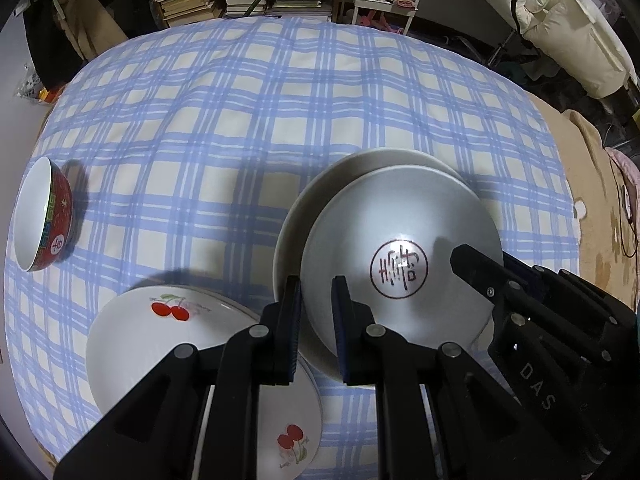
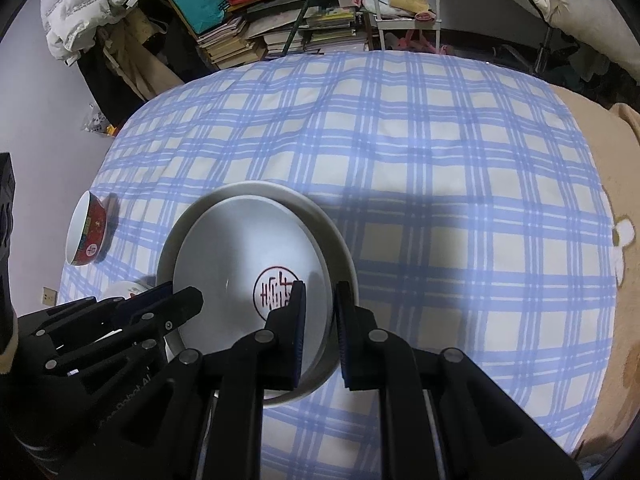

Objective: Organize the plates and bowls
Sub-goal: 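Lift the logo bowl with both grippers and carry it over the large bowl, then lower the logo bowl into the large bowl and open both grippers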

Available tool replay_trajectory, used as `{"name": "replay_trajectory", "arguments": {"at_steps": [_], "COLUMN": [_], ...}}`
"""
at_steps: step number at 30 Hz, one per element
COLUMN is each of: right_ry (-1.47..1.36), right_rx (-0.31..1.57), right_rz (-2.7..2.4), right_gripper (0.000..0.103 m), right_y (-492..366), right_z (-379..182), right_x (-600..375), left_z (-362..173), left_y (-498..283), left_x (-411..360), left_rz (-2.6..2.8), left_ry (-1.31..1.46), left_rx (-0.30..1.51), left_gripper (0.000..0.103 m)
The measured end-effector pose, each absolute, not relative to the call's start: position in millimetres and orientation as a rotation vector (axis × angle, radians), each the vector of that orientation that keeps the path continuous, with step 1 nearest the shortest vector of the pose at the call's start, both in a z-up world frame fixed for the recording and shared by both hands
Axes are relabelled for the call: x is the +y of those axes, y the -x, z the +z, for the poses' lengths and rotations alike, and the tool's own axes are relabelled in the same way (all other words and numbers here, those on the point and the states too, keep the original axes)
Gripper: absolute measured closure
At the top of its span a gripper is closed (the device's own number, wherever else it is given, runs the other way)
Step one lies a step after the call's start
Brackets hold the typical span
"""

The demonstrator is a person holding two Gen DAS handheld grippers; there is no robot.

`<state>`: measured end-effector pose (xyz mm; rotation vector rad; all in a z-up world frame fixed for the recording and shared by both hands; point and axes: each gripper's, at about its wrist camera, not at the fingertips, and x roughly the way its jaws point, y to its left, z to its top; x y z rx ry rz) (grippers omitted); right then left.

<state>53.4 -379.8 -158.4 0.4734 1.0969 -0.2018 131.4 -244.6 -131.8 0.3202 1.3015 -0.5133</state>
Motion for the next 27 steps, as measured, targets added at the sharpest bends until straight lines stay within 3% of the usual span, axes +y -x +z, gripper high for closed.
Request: {"name": "replay_trajectory", "arguments": {"at_steps": [27], "right_ry": [-0.504], "right_rx": [1.050], "right_rz": [-0.212], "right_gripper": [0.087], "right_y": [-43], "right_z": [-153], "right_x": [-384], "left_z": [-98], "left_y": [-118], "left_x": [-219], "left_rz": [-0.489], "left_ry": [-0.292], "left_rx": [1.266], "left_gripper": [0.088]}}
